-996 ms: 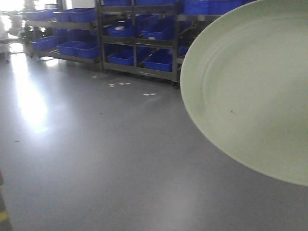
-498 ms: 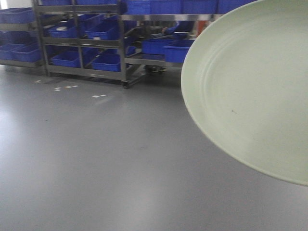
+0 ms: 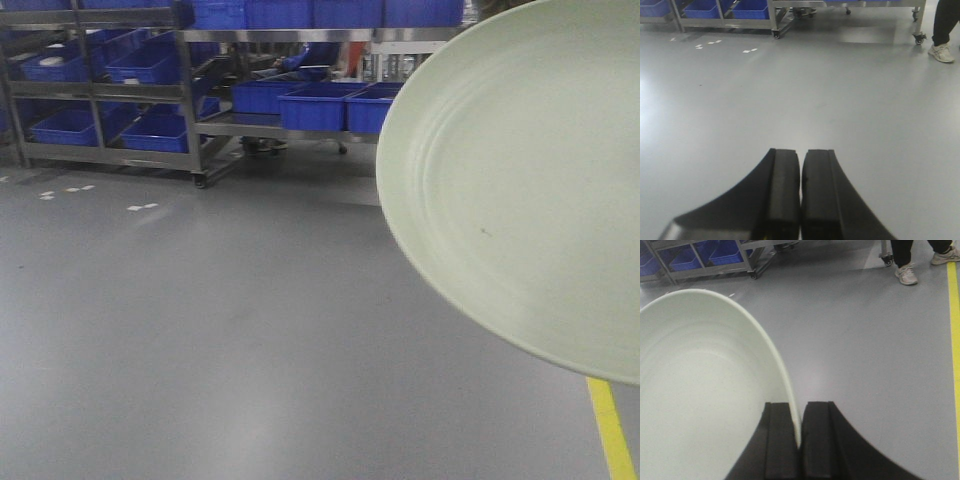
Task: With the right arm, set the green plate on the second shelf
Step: 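Drive the base away from the table holding the plate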
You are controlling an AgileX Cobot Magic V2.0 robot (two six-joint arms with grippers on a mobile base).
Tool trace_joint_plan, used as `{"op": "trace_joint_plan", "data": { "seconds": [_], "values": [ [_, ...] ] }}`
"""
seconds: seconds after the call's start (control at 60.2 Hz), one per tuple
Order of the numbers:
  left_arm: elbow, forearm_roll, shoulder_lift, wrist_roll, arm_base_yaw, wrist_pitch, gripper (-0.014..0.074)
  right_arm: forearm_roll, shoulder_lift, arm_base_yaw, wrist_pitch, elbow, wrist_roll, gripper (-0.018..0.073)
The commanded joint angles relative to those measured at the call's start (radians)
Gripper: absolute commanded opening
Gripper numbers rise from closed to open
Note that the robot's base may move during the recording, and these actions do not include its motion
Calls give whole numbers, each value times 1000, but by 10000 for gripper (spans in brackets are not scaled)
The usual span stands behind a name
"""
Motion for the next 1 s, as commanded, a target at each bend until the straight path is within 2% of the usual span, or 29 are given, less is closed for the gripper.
{"op": "trace_joint_plan", "data": {
  "seconds": [0.0,0.98],
  "values": [
    [40,2,-21,1,-5,-72,124,2,-1,-5,-112,-33,-1,56],
    [40,2,-21,1,-5,-72,124,2,-1,-5,-112,-33,-1,56]
  ]
}}
